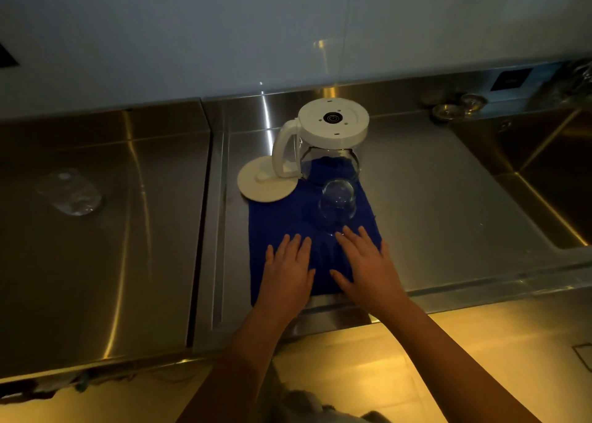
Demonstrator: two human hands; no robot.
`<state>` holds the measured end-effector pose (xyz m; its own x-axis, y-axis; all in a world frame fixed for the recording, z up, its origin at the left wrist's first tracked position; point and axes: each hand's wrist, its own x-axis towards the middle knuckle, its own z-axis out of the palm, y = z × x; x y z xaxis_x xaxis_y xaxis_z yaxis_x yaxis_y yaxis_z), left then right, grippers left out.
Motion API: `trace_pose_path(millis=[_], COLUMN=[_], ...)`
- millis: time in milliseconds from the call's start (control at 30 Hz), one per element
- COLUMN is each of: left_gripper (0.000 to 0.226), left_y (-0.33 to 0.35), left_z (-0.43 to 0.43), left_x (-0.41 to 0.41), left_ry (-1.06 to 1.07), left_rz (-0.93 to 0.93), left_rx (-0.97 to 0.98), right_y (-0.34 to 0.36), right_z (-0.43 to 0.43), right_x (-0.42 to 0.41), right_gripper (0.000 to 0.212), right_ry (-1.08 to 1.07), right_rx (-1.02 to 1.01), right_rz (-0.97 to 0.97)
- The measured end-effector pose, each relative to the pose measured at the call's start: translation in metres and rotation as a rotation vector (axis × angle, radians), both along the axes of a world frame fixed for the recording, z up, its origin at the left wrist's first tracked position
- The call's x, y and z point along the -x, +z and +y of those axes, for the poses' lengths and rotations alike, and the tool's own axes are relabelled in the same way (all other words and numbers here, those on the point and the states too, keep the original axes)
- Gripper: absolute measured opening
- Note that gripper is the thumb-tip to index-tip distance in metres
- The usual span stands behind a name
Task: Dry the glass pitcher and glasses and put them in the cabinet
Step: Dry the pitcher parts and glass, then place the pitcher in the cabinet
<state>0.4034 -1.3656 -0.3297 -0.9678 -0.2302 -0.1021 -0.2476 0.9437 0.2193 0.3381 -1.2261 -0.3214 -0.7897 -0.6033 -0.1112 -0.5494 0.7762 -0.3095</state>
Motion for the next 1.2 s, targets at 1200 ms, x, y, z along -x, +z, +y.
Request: trace_pose_path(millis=[1200], left_gripper=[0.063], left_y=[0.032], left_z=[-0.150], left_x=[-0.080], left_ry=[-0.163], left_rz=[0.319], left_rx=[0.173], right_y=[0.045], right_z=[-0.144], right_x=[-0.104], right_gripper=[0.062], right_ry=[-0.129], right_rx=[-0.061], right_rz=[0.091])
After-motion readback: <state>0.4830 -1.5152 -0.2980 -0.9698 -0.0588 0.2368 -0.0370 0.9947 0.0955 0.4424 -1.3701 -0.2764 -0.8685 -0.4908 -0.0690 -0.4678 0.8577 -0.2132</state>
